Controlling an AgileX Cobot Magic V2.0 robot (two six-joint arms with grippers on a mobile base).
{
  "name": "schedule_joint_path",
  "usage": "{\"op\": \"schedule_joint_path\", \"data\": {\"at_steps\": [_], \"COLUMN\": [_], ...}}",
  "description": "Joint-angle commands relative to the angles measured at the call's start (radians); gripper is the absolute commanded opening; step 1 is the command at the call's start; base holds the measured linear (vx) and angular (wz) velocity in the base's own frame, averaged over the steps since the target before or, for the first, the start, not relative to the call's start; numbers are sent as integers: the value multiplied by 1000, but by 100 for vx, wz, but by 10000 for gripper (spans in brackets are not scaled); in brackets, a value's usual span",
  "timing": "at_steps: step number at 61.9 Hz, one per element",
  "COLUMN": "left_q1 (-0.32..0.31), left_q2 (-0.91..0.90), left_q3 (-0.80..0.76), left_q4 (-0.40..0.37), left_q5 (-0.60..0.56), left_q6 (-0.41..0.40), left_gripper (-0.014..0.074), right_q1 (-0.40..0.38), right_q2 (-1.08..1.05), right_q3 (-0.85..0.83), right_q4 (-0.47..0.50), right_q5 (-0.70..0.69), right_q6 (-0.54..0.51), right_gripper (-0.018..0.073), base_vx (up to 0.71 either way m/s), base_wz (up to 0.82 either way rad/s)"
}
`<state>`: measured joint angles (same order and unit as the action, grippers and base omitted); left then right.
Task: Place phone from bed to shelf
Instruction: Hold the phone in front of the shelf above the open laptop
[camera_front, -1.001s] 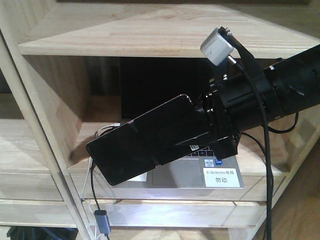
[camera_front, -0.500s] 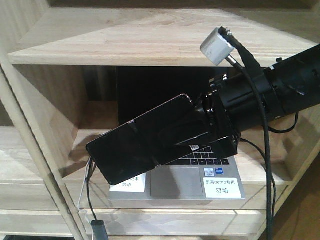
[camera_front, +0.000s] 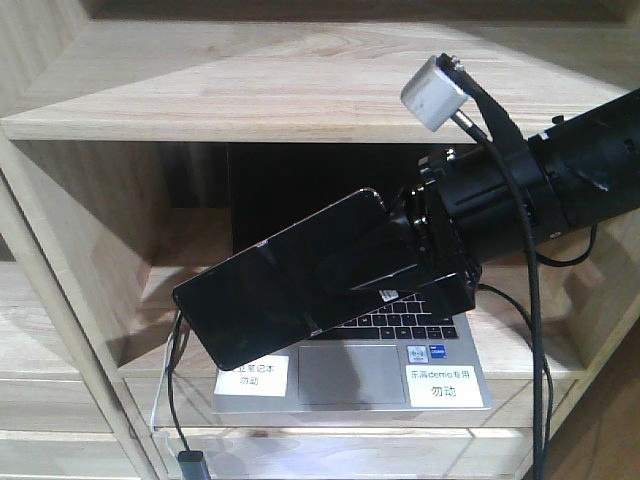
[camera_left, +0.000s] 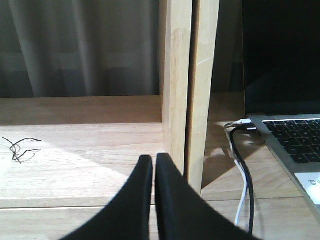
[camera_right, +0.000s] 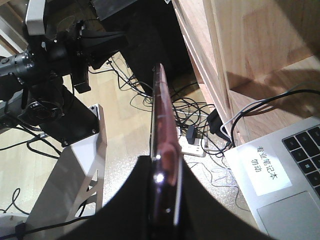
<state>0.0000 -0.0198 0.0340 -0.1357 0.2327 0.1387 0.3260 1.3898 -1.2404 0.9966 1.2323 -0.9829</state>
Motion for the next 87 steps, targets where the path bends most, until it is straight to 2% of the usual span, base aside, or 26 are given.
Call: {"op": "schedule_joint_path", "data": {"at_steps": [1, 87], "left_q1": [-4, -4], "left_q2": [-6, -6], "left_q3": [2, 2], "left_q4": [-10, -10], "left_q5": [-74, -74], "left_q6": [-4, -4], "left_gripper": [1, 1], "right_q1": [-2, -2], "right_q2": [-36, -36], "right_q3": [-26, -26], "right_q4": [85, 85], "right_q5": [57, 53], "right_q6": [-4, -4], "right_gripper": [-4, -4], "base_vx": [0, 0], "base_wz": [0, 0]}}
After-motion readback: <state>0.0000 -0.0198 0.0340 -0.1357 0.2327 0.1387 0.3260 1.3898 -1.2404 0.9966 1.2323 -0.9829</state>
